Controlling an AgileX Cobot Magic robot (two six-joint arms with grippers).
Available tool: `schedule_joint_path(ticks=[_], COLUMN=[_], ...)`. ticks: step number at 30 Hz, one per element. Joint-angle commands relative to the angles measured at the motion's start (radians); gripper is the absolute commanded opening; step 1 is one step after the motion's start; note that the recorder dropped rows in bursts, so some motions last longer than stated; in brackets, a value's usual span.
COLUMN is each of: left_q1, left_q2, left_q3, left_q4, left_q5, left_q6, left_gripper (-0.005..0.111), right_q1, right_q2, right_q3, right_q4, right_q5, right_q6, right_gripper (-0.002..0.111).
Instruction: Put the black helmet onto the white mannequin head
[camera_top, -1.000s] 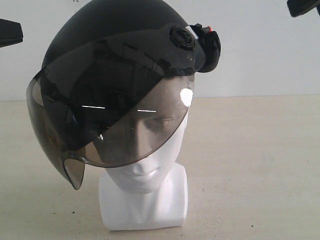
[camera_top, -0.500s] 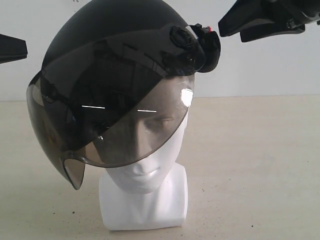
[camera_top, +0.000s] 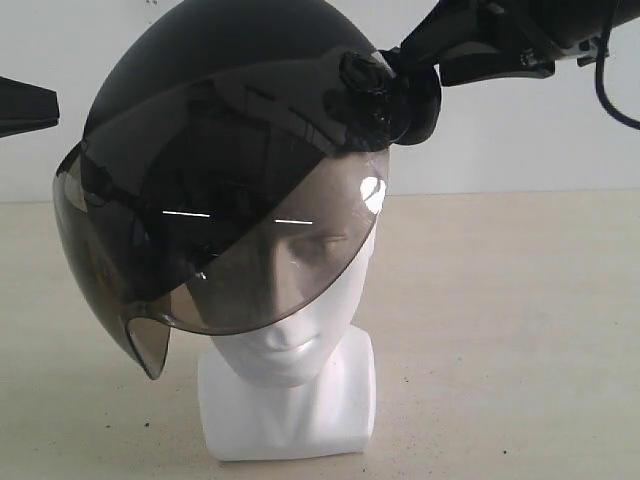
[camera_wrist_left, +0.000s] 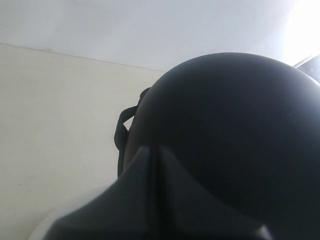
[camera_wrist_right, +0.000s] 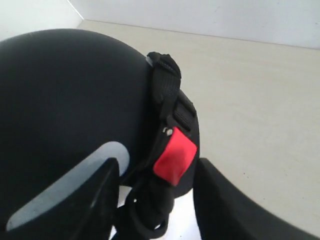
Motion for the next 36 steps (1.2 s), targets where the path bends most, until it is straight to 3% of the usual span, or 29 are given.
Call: schedule_joint_path(ticks=[1, 4, 7, 8, 17, 23, 36], left_q1=[0.002, 0.002, 0.002, 0.002, -0.056, -0.056, -0.056], left_q2=[0.001, 0.001, 0.001, 0.001, 0.001, 0.001, 0.001], left_q3=[-0.003, -0.003, -0.003, -0.003, -0.003, -0.003, -0.003], left_q4=[-0.002, -0.019, -0.059, -0.071, -0.056, -0.047, -0.049], left_q5=[-0.004, -0.004, -0.004, -0.004, -0.004, -0.004, -0.004], left_q6=[-0.005, -0.005, -0.005, -0.005, -0.005, -0.005, -0.005], left_gripper=[0.004, 0.004, 0.004, 0.004, 0.004, 0.004, 0.004], right_q1=[-0.004, -0.004, -0.004, -0.004, -0.004, -0.004, -0.004], right_q2=[0.010, 0.010, 0.010, 0.010, 0.010, 0.010, -0.003], right_q3=[0.005, 0.005, 0.005, 0.005, 0.031, 0.153, 0.169], right_q4=[0.009, -0.001, 0.000, -0.005, -0.192, -0.210, -0.268], right_q5=[0.002, 0.009, 0.029, 0.037, 0.087, 0.032, 0.062], right_q6=[-0.007, 0.015, 0.006, 0.006, 0.152, 0.152, 0.147], right_gripper=[0.045, 0.030, 0.003, 0.000, 0.000, 0.000, 0.000])
